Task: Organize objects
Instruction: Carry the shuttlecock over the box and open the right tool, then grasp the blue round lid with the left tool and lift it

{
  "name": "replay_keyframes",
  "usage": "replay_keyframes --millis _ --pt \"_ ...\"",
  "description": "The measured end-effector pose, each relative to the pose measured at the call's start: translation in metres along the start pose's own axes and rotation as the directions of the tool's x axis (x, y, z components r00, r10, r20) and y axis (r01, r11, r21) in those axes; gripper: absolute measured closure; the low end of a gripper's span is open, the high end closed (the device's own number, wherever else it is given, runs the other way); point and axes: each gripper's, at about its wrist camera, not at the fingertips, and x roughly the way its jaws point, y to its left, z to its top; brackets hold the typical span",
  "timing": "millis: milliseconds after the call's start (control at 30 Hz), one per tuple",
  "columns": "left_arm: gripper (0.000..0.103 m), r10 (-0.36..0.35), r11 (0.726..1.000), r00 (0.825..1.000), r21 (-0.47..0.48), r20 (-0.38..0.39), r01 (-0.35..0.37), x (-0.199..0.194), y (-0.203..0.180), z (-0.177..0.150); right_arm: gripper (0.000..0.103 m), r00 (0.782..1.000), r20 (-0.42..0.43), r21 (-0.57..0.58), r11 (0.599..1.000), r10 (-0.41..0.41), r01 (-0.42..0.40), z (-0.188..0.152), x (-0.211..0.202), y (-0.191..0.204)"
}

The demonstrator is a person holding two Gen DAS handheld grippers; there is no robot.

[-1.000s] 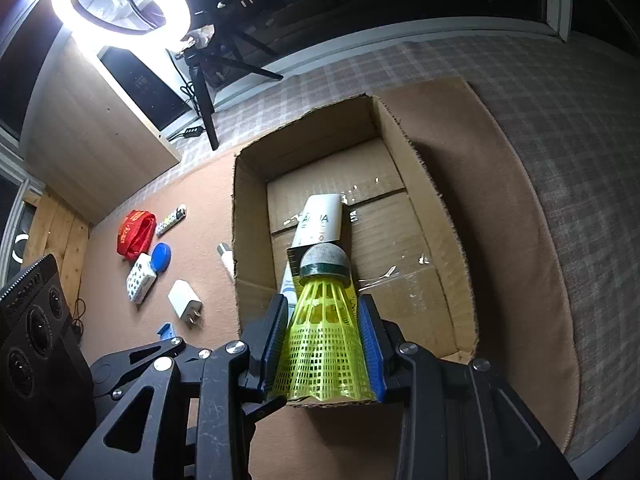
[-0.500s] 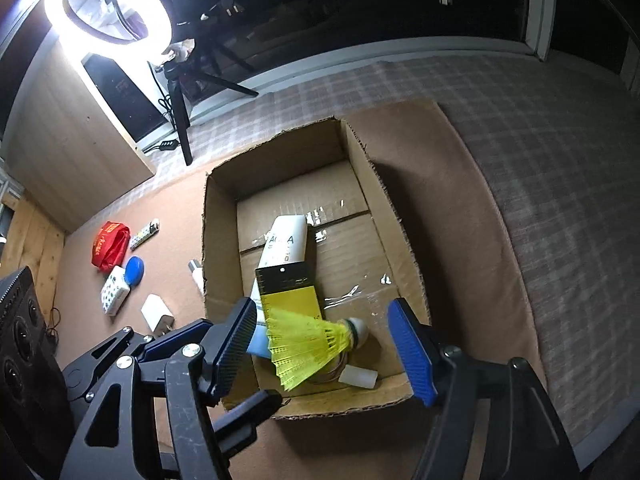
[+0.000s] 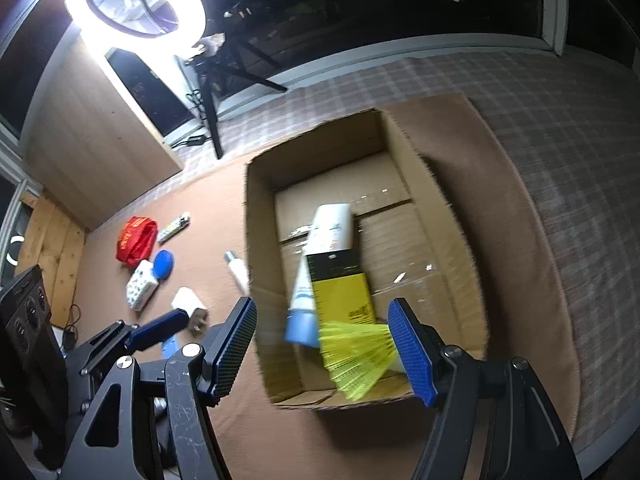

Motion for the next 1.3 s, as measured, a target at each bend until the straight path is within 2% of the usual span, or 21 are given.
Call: replay_keyframes --millis 300,567,800,1067,1300 --pt "0.032 0.085 0.989 0.996 -0.119 0.011 -0.084 -0.044 0.083 -0.037 0.038 0.997 -0.029 -0.030 0.997 0.077 -0.077 -0.016 0.010 0.039" --pt "0.032 0.170 0.951 0.985 -0.258 -0.017 -0.169 -0.071 0.165 -0.079 0.038 0.990 -0.079 -0.055 0.991 0.121 -0.125 -0.035 0.027 0.074" --pt "0.032 0.210 0.928 0.978 -0.310 -0.018 -0.205 -0.094 0.209 -0.098 0.038 0.986 -0.100 -0.072 0.987 0.133 -0.140 -0.044 0.037 0.102" --pt "0.032 0.208 0.920 0.978 -0.340 0.000 -0.195 -0.104 0.230 -0.096 0.038 0.984 -0.106 -0.070 0.986 0.145 -0.153 -0.047 0.046 0.124" --pt "0.032 0.196 0.937 0.980 -0.297 0.017 -0.182 -0.089 0.228 -0.062 0.038 0.981 -0.125 -0.089 0.983 0.149 -0.161 -0.056 0.053 0.138"
